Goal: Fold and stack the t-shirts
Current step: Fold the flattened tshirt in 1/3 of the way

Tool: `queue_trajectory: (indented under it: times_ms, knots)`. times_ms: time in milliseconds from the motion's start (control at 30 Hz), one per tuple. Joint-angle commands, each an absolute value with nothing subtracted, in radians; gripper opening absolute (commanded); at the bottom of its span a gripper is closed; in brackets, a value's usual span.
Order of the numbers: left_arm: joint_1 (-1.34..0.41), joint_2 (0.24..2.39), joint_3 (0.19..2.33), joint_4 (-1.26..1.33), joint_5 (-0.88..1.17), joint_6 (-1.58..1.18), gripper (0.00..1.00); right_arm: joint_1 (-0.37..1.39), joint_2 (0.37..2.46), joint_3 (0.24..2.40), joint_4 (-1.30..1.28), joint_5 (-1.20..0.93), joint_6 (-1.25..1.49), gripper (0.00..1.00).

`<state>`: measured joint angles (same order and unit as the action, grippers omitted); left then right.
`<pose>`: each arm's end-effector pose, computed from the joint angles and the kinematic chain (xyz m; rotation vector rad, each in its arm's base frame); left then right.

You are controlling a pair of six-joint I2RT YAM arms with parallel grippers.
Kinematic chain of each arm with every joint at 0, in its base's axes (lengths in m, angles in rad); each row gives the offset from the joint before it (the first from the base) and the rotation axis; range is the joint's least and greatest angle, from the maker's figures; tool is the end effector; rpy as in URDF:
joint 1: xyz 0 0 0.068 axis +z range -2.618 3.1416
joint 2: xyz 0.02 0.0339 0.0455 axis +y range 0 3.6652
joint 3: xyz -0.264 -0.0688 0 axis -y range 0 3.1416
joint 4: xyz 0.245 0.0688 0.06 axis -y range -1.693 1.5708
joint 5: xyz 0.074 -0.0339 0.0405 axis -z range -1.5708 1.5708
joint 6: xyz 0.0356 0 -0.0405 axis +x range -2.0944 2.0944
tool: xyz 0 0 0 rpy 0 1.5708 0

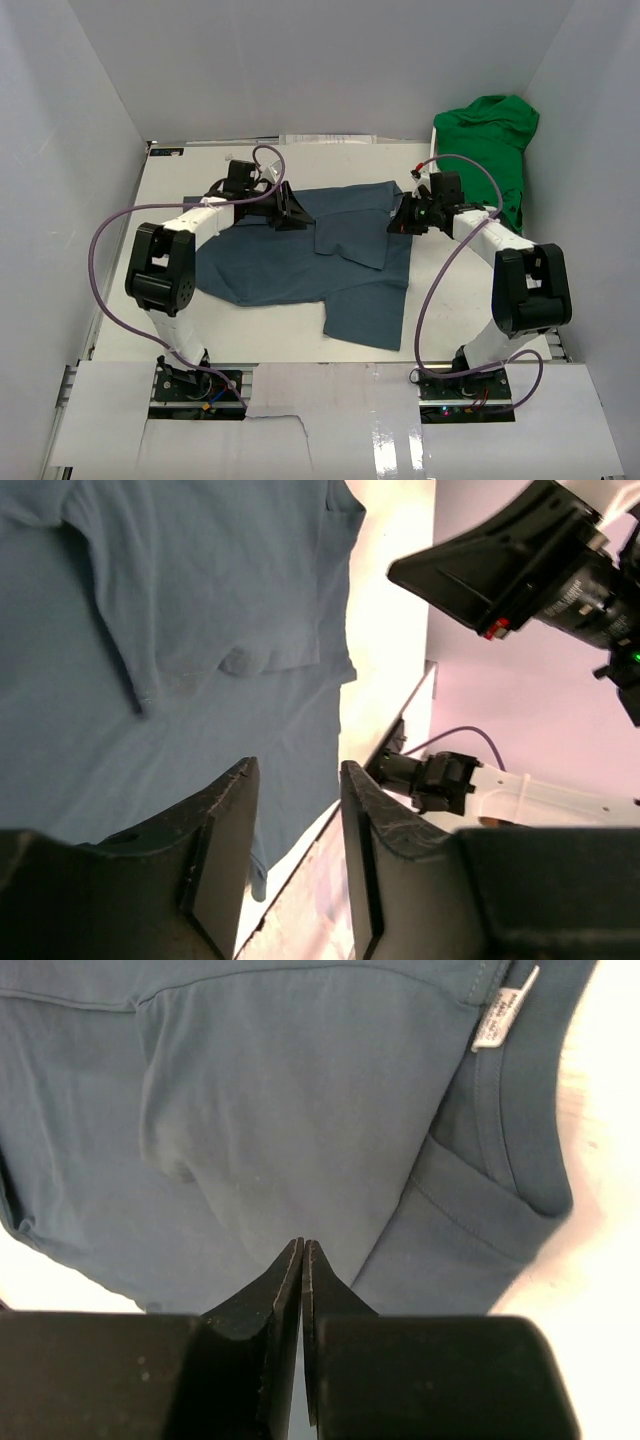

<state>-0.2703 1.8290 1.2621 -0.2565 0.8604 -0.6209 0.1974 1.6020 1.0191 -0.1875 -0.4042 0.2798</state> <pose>0.3709 -0.1308 0.2165 0.0068 2.4951 -1.4318 0.3330 0.0809 0.2183 -0.1073 2.3695 0.7067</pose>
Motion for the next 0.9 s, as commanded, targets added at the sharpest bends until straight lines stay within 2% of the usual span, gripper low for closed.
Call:
queue_trajectory:
  times_ms: [0, 100, 133, 233, 500, 633, 867]
  knots:
    - [-0.270, 1.831, 1.226, -0.071, 0.946, -0.718, 0.48, 0.209, 1.644, 1.074, -0.123, -0.431, 0.275, 0.08]
    - [-0.285, 1.890, 1.246, -0.064, 0.948, -0.712, 0.43, 0.218, 1.695, 1.092, -0.104, -0.446, 0.278, 0.08]
    - [-0.288, 1.905, 1.253, -0.064, 0.946, -0.712, 0.39, 0.222, 1.706, 1.094, -0.100, -0.451, 0.281, 0.08]
    - [-0.311, 1.959, 1.298, -0.061, 0.946, -0.718, 0.36, 0.233, 1.749, 1.097, -0.080, -0.454, 0.287, 0.08]
    - [-0.406, 2.077, 1.457, -0.162, 0.873, -0.680, 0.36, 0.288, 1.816, 1.123, -0.083, -0.413, 0.287, 0.08]
    - [-0.443, 2.144, 1.564, -0.403, 0.729, -0.571, 0.37, 0.304, 1.859, 1.150, -0.116, -0.374, 0.284, 0.08]
    - [-0.460, 2.146, 1.543, -0.544, 0.621, -0.479, 0.38, 0.310, 1.914, 1.204, -0.189, -0.292, 0.279, 0.08]
